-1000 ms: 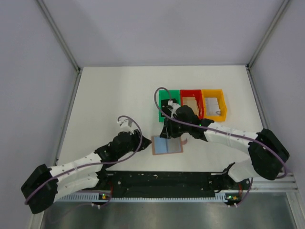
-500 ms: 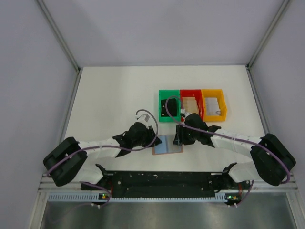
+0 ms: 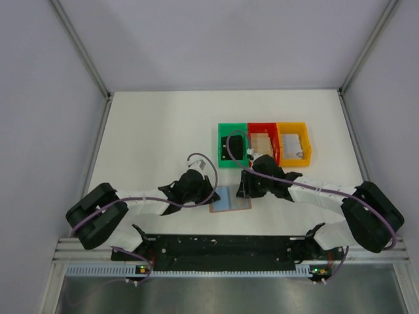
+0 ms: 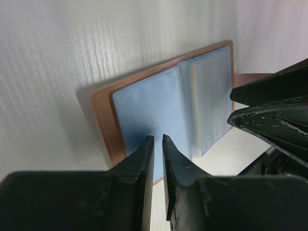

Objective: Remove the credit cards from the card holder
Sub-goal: Remove the credit card from the card holder.

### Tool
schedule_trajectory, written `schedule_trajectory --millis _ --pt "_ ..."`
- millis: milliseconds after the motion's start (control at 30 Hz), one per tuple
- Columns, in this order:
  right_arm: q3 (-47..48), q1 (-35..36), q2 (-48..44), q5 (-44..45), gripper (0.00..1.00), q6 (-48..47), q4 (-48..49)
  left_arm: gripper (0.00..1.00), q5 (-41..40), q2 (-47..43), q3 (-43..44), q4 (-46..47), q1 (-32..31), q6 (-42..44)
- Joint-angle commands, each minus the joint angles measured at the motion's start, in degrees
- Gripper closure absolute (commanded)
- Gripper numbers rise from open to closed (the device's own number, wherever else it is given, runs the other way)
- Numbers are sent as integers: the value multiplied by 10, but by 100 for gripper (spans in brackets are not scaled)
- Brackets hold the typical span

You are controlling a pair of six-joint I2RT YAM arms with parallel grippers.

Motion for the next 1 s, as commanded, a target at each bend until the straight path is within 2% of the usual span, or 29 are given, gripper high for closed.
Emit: schedule_trajectory --millis 0,367,967 --pt "2 -3 12 1 59 6 17 83 -1 -7 -11 13 -2 -3" --pt "1 -4 50 -49 60 17 51 84 10 5 -14 27 -2 -5" --pt "5 7 130 -192 68 90 254 86 11 -2 -28 49 -5 -18"
